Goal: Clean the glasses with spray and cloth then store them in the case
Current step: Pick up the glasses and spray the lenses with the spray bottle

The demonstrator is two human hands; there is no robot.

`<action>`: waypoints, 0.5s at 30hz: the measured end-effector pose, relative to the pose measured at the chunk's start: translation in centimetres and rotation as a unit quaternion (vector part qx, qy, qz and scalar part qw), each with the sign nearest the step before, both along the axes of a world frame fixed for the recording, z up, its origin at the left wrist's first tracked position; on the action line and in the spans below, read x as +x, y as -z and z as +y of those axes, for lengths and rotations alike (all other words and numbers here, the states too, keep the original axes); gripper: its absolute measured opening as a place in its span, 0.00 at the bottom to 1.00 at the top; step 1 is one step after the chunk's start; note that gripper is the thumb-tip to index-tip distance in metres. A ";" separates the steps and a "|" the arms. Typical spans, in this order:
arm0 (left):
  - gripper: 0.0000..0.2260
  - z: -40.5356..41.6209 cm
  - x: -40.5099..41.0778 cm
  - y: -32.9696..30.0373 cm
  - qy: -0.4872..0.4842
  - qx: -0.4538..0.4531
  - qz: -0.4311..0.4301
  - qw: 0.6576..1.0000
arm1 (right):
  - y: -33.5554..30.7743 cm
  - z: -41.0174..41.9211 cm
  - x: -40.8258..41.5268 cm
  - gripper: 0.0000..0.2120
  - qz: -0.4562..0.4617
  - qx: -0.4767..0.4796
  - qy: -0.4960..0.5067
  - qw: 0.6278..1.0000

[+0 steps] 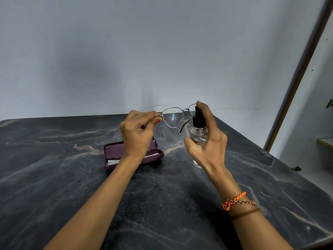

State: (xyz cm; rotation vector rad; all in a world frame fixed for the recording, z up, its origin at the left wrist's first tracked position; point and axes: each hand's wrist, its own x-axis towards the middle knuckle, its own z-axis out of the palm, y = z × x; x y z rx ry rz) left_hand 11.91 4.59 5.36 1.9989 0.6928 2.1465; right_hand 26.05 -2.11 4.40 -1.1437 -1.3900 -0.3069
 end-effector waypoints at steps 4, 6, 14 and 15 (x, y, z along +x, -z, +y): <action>0.08 0.0 0.0 0.0 -0.001 -0.005 -0.001 1.000 | 0.1 0.0 0.4 0.39 0.011 0.003 0.035 0.999; 0.08 0.0 0.0 0.0 -0.002 -0.007 -0.002 1.000 | 0.0 -0.2 0.7 0.38 0.026 0.006 0.064 0.998; 0.08 -0.2 0.0 0.0 -0.008 -0.003 0.006 1.000 | -0.6 -1.0 2.9 0.37 0.095 -0.016 0.151 0.984; 0.08 -0.2 0.0 0.0 -0.007 -0.005 0.006 1.000 | -0.6 -1.1 3.0 0.36 0.088 -0.018 0.156 0.984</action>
